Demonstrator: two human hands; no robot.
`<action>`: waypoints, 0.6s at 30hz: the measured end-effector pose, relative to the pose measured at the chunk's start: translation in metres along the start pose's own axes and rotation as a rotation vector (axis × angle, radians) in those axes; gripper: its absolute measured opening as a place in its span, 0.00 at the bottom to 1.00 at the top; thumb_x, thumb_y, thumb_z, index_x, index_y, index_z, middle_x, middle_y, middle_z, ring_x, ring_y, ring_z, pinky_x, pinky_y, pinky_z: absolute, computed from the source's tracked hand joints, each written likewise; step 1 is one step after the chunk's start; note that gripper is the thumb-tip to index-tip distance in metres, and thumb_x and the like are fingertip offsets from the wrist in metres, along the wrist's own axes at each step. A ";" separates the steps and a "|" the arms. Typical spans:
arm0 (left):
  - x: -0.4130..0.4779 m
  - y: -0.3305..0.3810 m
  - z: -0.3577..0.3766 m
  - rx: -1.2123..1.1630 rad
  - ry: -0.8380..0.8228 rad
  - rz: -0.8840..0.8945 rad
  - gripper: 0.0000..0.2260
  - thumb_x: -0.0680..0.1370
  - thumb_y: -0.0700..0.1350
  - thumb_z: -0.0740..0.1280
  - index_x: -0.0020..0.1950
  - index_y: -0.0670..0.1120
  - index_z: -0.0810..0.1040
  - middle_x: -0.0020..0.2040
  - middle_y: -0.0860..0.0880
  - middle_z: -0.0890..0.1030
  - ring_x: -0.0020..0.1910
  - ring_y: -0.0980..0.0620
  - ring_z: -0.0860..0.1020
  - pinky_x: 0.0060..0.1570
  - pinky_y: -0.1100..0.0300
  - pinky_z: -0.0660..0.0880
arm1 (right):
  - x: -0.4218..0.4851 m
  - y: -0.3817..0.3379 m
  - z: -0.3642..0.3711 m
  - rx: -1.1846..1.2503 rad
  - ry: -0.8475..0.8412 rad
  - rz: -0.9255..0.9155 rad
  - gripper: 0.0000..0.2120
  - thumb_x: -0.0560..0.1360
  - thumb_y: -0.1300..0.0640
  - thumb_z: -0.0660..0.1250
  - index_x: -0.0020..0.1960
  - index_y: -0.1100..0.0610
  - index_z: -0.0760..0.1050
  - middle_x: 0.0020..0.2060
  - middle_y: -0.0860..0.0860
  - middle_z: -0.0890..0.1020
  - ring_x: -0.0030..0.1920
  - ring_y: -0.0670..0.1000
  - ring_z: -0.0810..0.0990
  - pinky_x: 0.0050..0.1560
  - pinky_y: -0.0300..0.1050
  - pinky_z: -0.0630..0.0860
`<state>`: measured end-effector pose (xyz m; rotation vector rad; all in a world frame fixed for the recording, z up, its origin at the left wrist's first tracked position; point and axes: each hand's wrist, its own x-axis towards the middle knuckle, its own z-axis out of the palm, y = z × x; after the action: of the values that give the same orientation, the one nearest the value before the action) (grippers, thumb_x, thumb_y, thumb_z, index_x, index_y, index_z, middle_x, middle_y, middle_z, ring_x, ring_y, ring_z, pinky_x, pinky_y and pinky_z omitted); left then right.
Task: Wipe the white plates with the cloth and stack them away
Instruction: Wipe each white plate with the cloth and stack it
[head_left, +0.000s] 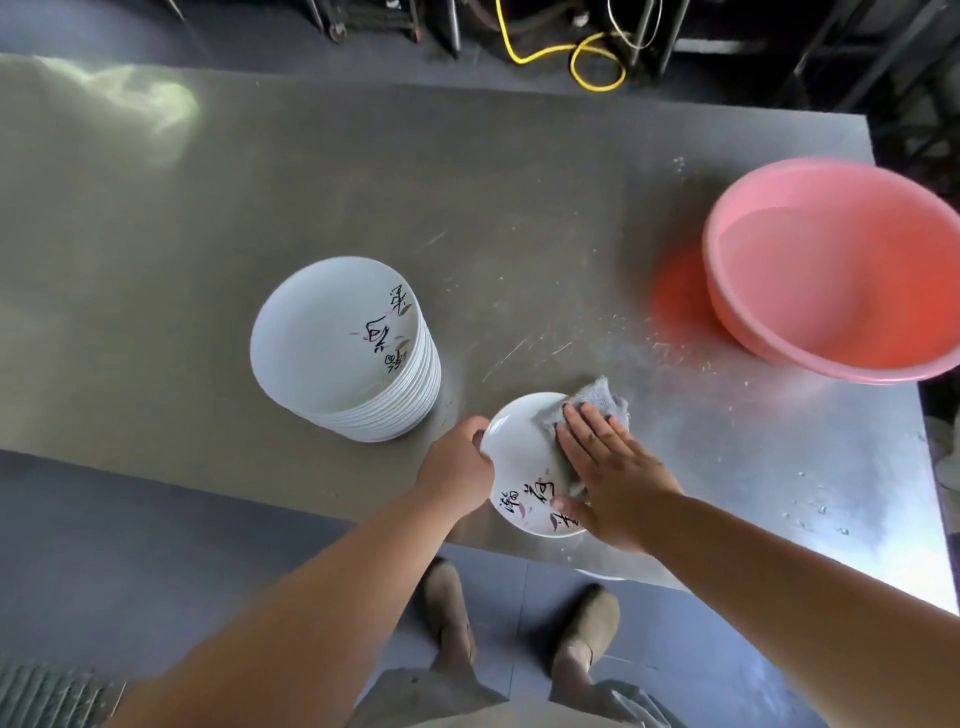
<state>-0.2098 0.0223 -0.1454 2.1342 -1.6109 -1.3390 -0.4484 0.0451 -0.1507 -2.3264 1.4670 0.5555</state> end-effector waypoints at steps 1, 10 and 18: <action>0.001 0.001 0.000 0.025 0.000 0.009 0.19 0.76 0.40 0.61 0.60 0.61 0.75 0.45 0.60 0.81 0.47 0.50 0.82 0.51 0.48 0.82 | 0.005 -0.004 -0.003 0.004 -0.012 -0.021 0.49 0.72 0.24 0.30 0.83 0.54 0.29 0.80 0.50 0.27 0.79 0.51 0.23 0.81 0.53 0.31; -0.001 0.006 0.001 -0.230 -0.024 -0.115 0.21 0.69 0.42 0.59 0.44 0.71 0.75 0.45 0.50 0.82 0.36 0.45 0.85 0.32 0.45 0.85 | -0.006 -0.012 0.004 0.049 0.045 0.030 0.45 0.76 0.28 0.32 0.84 0.54 0.32 0.82 0.52 0.31 0.81 0.52 0.29 0.80 0.52 0.29; -0.010 0.009 0.003 -0.103 -0.022 -0.101 0.15 0.72 0.40 0.58 0.52 0.58 0.74 0.44 0.52 0.82 0.34 0.46 0.85 0.32 0.48 0.84 | -0.001 -0.012 -0.003 0.095 0.049 0.091 0.45 0.76 0.28 0.33 0.85 0.54 0.34 0.82 0.52 0.32 0.82 0.53 0.29 0.81 0.54 0.31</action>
<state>-0.2183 0.0276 -0.1364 2.1731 -1.4256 -1.4467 -0.4372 0.0493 -0.1471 -2.2246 1.5918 0.4450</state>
